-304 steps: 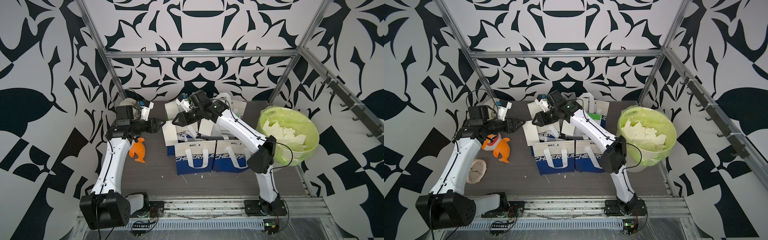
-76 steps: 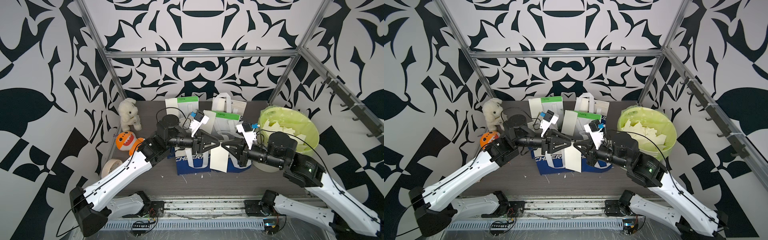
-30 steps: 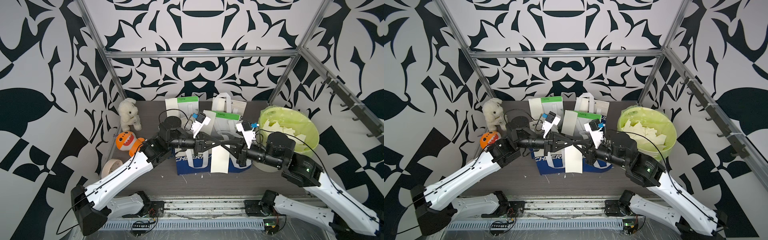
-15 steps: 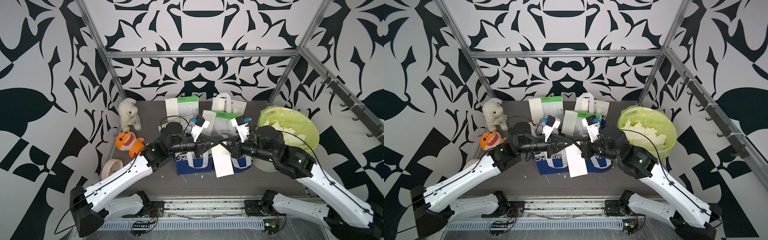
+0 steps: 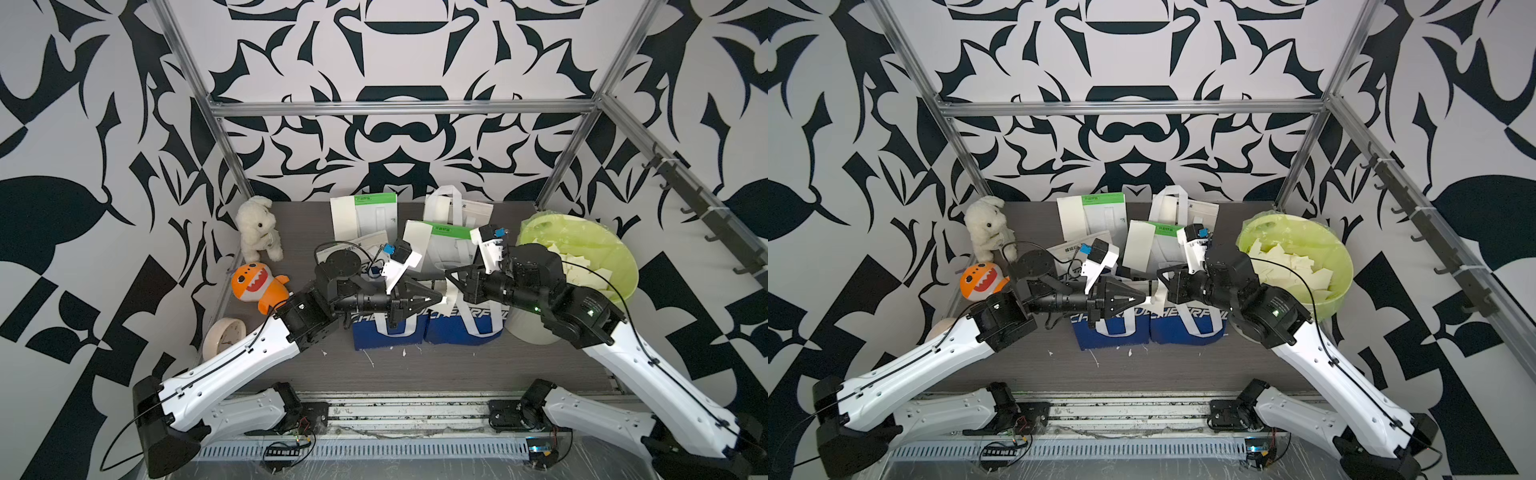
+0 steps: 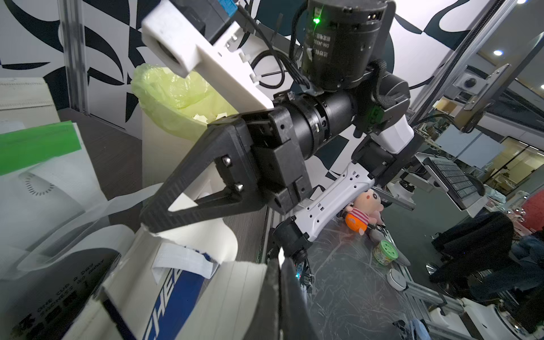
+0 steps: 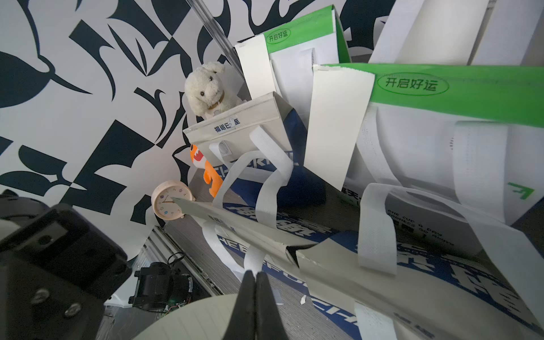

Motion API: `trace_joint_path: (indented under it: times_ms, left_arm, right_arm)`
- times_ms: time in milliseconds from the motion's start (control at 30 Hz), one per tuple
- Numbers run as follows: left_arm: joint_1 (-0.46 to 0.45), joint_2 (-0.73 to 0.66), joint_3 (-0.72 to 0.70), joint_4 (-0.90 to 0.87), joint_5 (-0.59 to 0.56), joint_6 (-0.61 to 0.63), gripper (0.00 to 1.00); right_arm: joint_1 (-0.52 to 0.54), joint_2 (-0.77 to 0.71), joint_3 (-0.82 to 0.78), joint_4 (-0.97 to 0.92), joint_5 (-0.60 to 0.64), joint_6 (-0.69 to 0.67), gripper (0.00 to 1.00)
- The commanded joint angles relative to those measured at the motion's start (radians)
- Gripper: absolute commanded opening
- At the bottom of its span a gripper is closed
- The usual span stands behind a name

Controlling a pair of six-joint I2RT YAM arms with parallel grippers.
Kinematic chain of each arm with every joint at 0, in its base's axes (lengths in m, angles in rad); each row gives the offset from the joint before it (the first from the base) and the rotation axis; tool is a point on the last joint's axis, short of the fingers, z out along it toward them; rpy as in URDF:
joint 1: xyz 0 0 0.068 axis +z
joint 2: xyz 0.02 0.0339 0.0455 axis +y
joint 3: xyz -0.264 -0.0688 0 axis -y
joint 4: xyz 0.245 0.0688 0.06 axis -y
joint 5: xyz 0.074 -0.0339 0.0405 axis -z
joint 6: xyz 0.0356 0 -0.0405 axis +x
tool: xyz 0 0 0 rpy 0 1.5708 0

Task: Shred takeout receipts and throw away
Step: Shred the takeout receipt, then place the takeout receipt in the trash bin.

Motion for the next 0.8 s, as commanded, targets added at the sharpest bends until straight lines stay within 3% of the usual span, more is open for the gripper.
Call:
trace_joint_path:
  times_ms: [0, 233, 467, 667, 767]
  left_arm:
    - [-0.003, -0.053, -0.004, 0.034, -0.048, 0.015, 0.00]
    - [-0.003, -0.183, -0.008, 0.015, -0.123, 0.018, 0.00]
    - [-0.003, -0.284, -0.013, -0.063, -0.173, 0.034, 0.00]
    - [-0.004, -0.333, -0.012, -0.118, -0.216, 0.056, 0.00]
    - [-0.003, -0.341, -0.015, -0.126, -0.236, 0.063, 0.00]
  right_arm:
    - [-0.011, -0.007, -0.009, 0.014, 0.027, -0.013, 0.00]
    - [-0.100, 0.028, 0.020, -0.044, 0.052, -0.093, 0.00]
    - [-0.229, 0.118, 0.236, -0.178, 0.093, -0.228, 0.00]
    - [-0.303, 0.202, 0.497, -0.336, 0.271, -0.357, 0.00]
    - [-0.320, 0.221, 0.573, -0.382, 0.443, -0.412, 0.00]
